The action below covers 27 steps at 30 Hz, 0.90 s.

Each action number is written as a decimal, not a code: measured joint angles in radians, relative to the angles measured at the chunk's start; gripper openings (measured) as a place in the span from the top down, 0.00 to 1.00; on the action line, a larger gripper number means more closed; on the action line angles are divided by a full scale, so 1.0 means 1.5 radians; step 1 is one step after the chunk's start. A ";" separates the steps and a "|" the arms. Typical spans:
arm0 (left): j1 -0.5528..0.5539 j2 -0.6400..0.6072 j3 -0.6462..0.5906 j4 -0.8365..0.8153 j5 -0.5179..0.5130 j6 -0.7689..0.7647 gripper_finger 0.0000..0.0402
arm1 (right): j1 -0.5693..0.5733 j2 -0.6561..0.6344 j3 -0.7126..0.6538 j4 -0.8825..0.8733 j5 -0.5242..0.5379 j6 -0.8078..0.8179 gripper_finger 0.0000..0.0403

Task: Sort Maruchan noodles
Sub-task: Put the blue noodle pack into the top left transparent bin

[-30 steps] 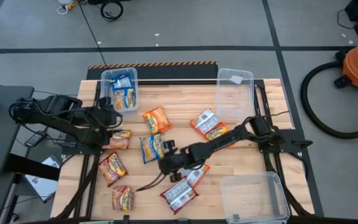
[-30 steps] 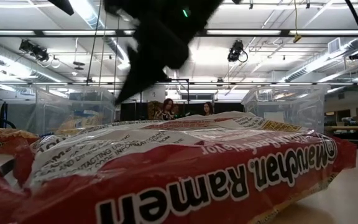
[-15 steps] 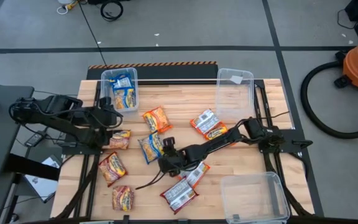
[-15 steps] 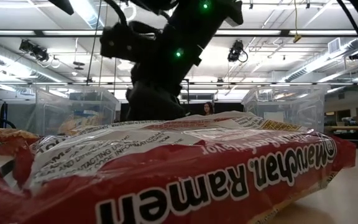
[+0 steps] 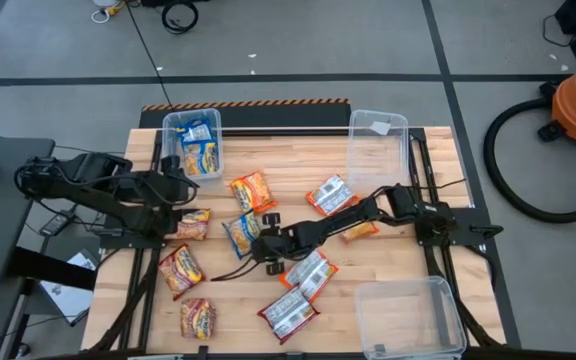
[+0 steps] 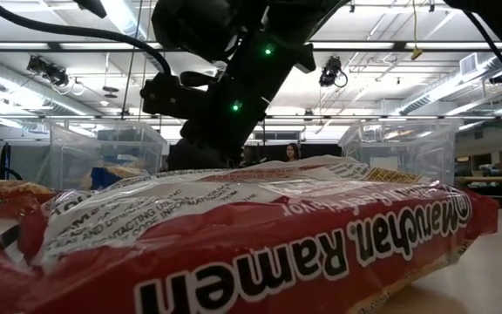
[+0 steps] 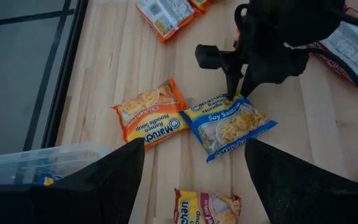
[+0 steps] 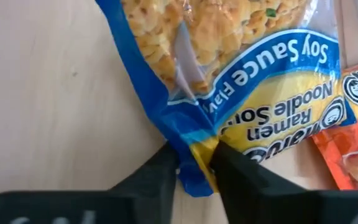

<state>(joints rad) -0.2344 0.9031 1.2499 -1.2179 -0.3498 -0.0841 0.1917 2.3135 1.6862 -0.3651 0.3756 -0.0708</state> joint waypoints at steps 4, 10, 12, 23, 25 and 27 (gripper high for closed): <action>0.000 0.000 0.000 0.001 0.000 0.003 0.29 | 0.000 0.000 0.009 0.000 -0.002 0.000 0.90; -0.008 0.000 0.000 0.004 0.050 0.020 0.29 | 0.002 -0.006 0.064 -0.051 -0.003 0.001 0.96; -0.022 0.000 0.000 0.004 0.052 0.011 0.29 | 0.001 -0.009 0.096 -0.095 -0.003 0.011 0.96; -0.094 0.000 -0.082 0.067 0.001 -0.009 0.29 | -0.059 -0.012 0.328 -0.176 -0.074 0.082 0.98; -0.092 0.001 -0.094 0.074 -0.014 -0.009 0.29 | -0.073 -0.013 0.360 -0.176 -0.114 0.092 0.98; -0.086 -0.001 -0.096 0.079 -0.032 -0.008 0.29 | -0.087 -0.013 0.382 -0.176 -0.141 0.103 0.98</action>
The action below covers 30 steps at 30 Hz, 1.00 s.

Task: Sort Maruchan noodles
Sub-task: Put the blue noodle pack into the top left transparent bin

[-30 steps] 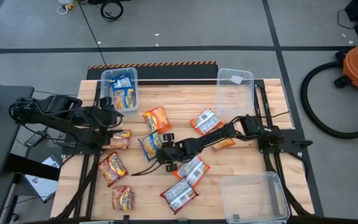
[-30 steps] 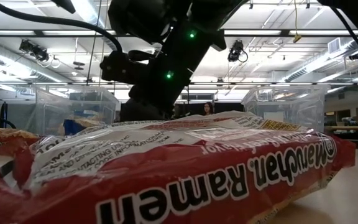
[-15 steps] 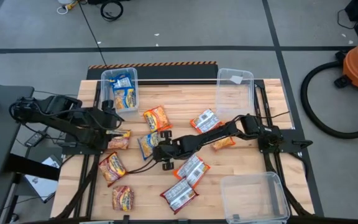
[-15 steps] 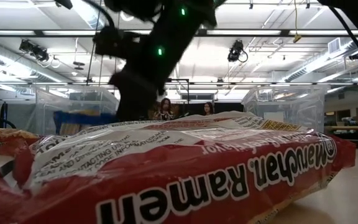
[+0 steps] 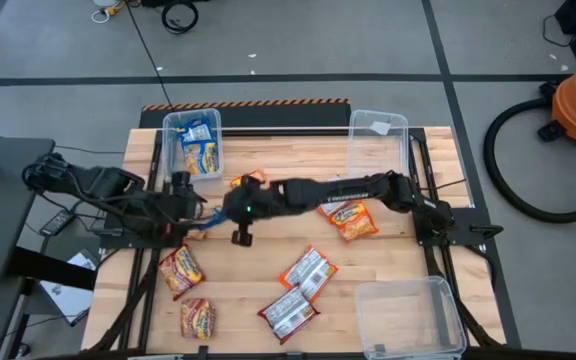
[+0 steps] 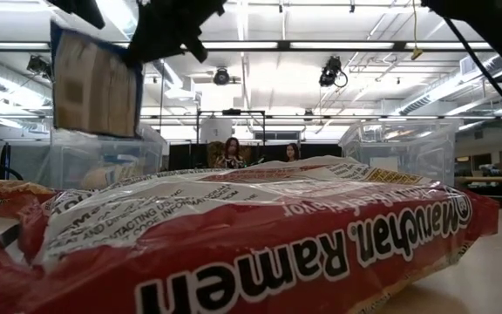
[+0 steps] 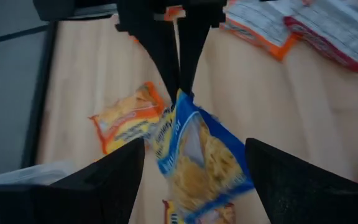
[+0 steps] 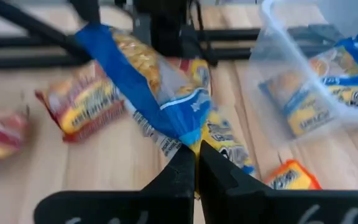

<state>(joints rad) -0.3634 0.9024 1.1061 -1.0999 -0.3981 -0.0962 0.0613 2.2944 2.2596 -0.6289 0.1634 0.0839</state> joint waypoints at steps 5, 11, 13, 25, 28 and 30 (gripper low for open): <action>0.026 -0.002 0.015 -0.001 -0.041 0.031 0.29 | -0.034 0.000 0.029 0.007 -0.019 0.002 0.98; 0.104 -0.002 0.038 -0.001 -0.060 0.095 0.29 | -0.080 0.000 0.030 0.067 -0.065 0.015 0.98; 0.140 -0.002 0.039 -0.001 -0.058 0.124 0.29 | -0.094 0.000 0.030 0.102 -0.089 0.015 0.98; 0.351 0.000 0.039 0.002 0.013 0.224 0.29 | -0.129 0.005 0.030 0.199 -0.162 -0.034 0.98; 0.392 0.001 0.039 0.016 0.049 0.248 0.29 | -0.132 0.005 0.030 0.200 -0.149 -0.036 0.98; 0.414 0.001 0.039 0.037 0.074 0.264 0.31 | -0.136 0.005 0.030 0.200 -0.127 -0.032 0.98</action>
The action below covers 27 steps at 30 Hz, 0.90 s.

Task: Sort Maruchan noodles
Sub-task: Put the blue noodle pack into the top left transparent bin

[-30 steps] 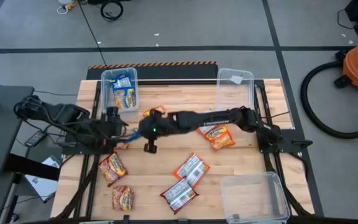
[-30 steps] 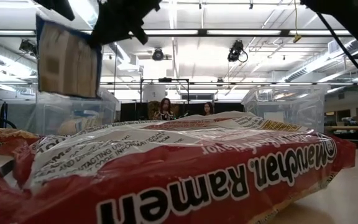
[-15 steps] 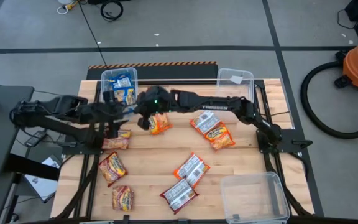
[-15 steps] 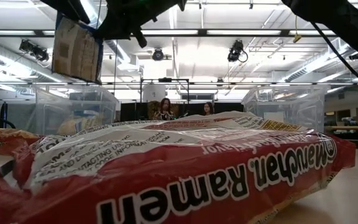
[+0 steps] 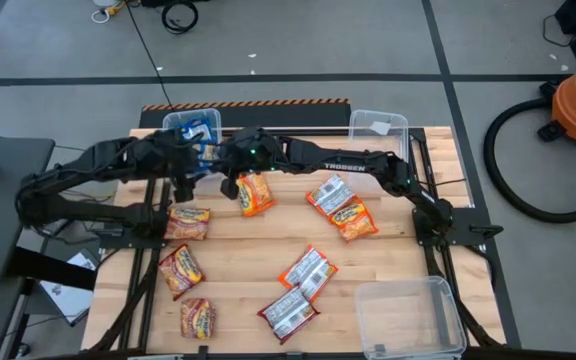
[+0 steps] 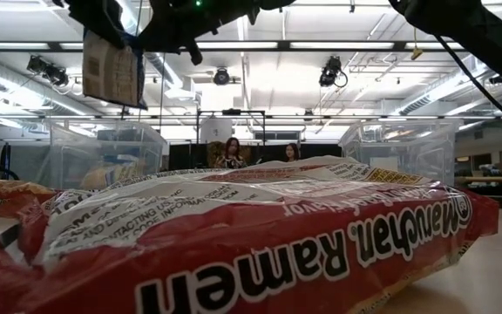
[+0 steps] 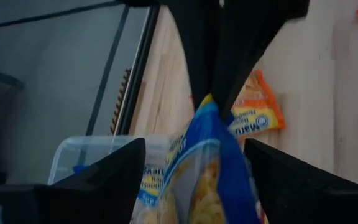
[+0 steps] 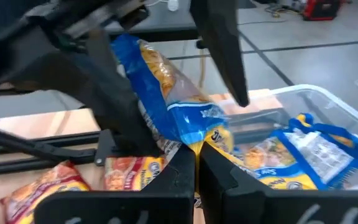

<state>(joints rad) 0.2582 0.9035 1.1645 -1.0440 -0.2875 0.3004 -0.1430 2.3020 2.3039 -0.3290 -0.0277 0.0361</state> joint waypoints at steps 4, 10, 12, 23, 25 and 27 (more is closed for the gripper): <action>0.035 0.000 0.000 0.028 0.018 0.021 0.37 | -0.017 0.000 0.000 -0.001 0.015 0.026 0.98; 0.080 0.005 0.000 0.032 0.020 0.055 0.47 | -0.034 0.000 0.000 0.000 -0.001 0.039 0.98; 0.093 0.005 0.000 0.034 0.021 0.058 0.51 | -0.037 0.000 0.000 0.001 -0.014 0.041 0.98; 0.111 0.009 0.000 0.043 0.077 0.094 0.80 | -0.039 0.001 0.000 -0.001 -0.029 0.045 0.98; 0.111 0.009 0.000 0.043 0.078 0.094 0.85 | -0.039 0.001 0.000 -0.002 -0.029 0.045 0.97; 0.111 0.009 0.000 0.043 0.078 0.094 0.90 | -0.038 0.002 0.000 -0.001 -0.019 0.045 0.95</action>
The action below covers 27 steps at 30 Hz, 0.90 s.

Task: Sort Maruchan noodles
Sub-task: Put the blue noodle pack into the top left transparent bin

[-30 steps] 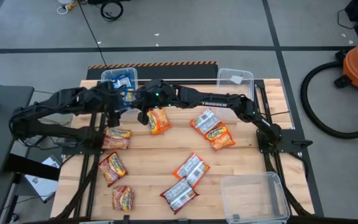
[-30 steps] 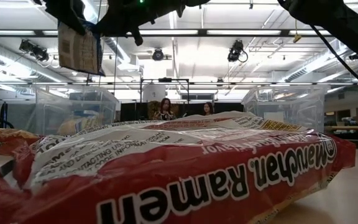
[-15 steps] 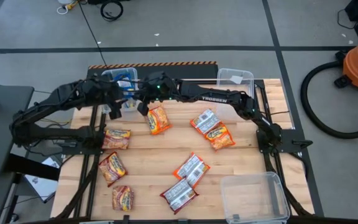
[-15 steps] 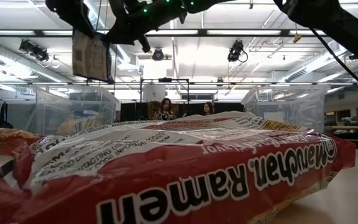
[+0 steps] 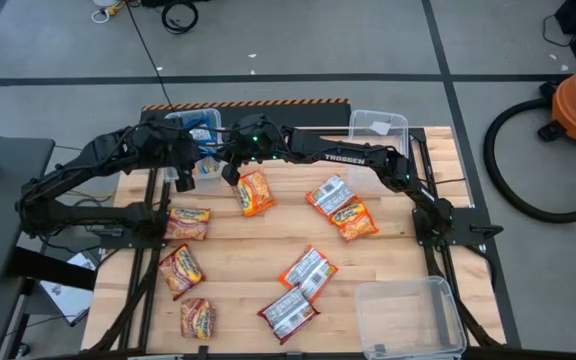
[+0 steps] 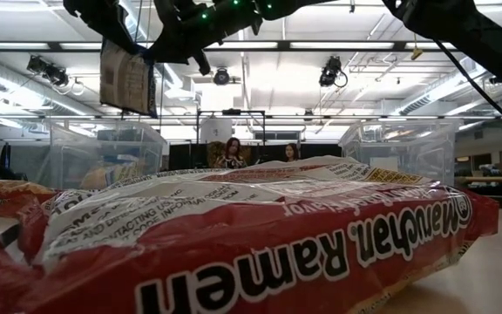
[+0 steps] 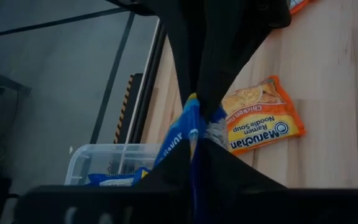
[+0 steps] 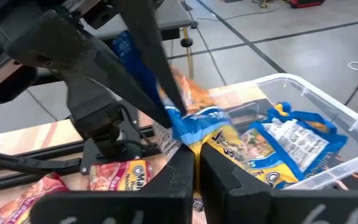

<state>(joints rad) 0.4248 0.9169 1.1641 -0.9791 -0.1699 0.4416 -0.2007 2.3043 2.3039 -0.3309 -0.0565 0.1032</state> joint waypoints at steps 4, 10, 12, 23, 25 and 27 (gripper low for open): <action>0.000 0.000 0.000 -0.001 0.000 0.000 0.98 | 0.001 0.000 0.000 0.000 0.013 -0.001 0.87; -0.001 0.000 0.000 -0.014 -0.026 -0.012 0.98 | 0.001 -0.008 0.000 -0.021 0.012 -0.003 0.75; 0.000 0.000 0.000 -0.035 -0.050 -0.024 0.98 | 0.002 -0.024 0.000 -0.050 0.013 -0.014 0.72; 0.109 0.012 -0.001 -0.080 -0.003 -0.044 0.99 | 0.042 -0.130 0.001 -0.267 0.122 -0.059 0.68; 0.143 0.019 -0.001 -0.079 0.018 -0.040 0.99 | 0.061 -0.141 0.001 -0.306 0.146 -0.051 0.68; 0.172 0.027 -0.001 -0.079 0.054 -0.027 0.99 | 0.083 -0.143 0.001 -0.344 0.170 -0.043 0.68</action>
<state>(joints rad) 0.6823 0.9581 1.1628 -1.0979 -0.0888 0.4017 -0.0763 2.0903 2.3058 -0.8467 0.1987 0.0394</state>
